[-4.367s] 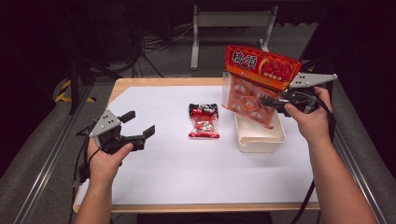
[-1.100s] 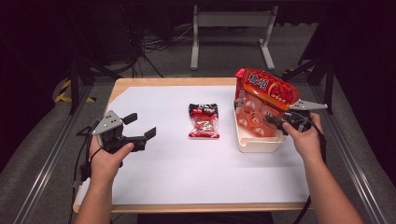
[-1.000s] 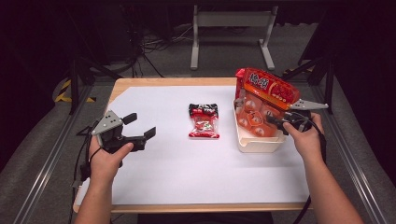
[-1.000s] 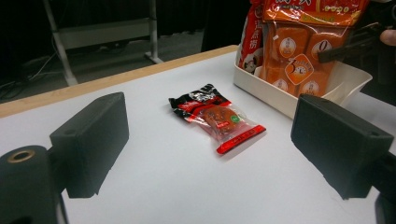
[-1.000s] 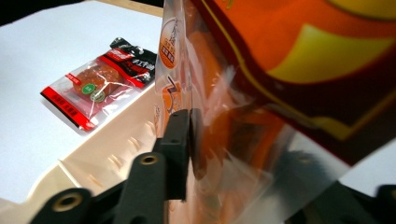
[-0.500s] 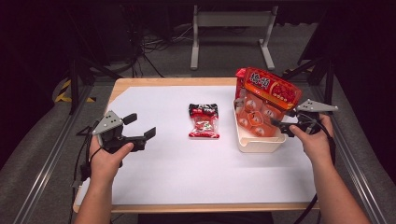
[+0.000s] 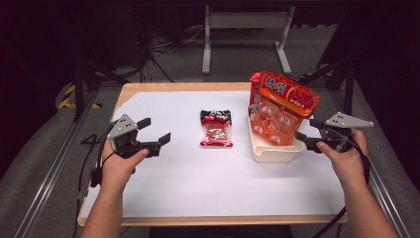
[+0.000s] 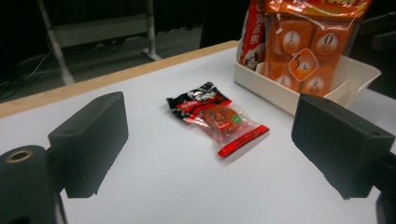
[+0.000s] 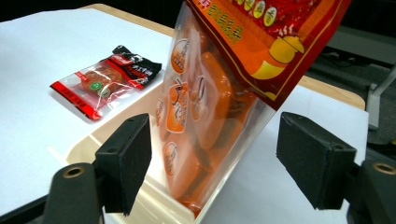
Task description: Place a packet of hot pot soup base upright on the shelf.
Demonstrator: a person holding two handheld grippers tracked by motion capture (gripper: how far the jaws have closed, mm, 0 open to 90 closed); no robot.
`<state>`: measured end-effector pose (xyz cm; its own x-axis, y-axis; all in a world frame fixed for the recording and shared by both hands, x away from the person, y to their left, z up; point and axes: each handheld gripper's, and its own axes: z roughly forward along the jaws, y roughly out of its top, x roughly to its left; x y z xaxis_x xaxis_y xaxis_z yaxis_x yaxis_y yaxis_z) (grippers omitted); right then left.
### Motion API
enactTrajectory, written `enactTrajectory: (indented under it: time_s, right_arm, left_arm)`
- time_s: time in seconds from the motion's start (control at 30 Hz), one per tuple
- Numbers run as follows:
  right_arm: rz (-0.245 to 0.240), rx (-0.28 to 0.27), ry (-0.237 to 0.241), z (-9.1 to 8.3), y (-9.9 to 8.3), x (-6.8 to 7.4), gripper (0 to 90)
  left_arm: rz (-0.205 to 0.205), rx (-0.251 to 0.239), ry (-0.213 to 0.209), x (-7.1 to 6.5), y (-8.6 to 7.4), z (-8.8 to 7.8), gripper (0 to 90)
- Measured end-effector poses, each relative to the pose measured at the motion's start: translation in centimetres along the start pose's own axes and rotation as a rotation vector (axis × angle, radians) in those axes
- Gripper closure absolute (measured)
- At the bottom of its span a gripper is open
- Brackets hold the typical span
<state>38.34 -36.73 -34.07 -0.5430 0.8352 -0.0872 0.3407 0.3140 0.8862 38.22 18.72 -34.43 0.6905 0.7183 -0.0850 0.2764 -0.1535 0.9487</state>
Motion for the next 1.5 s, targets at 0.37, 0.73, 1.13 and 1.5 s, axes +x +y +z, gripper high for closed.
enactTrajectory:
  time_s: [0.37,0.73,1.13,1.5]
  right_arm:
    - [-0.051,-0.06,0.068,-2.3,0.5,2.3,27.3]
    - [-0.104,-0.1,0.187,-2.0,-0.1,4.6,27.4]
    - [-0.152,-0.085,0.253,-0.8,-0.1,6.9,27.3]
    - [-0.173,-0.088,0.272,-0.3,0.1,7.6,27.3]
  left_arm:
    - [0.033,0.086,0.016,-0.3,0.3,0.9,17.4]
    - [-0.016,0.099,-0.053,0.0,0.1,1.5,22.3]
    - [-0.019,0.103,-0.022,-0.1,-0.3,3.6,15.9]
    - [-0.036,0.097,-0.045,-0.1,-0.4,6.3,23.3]
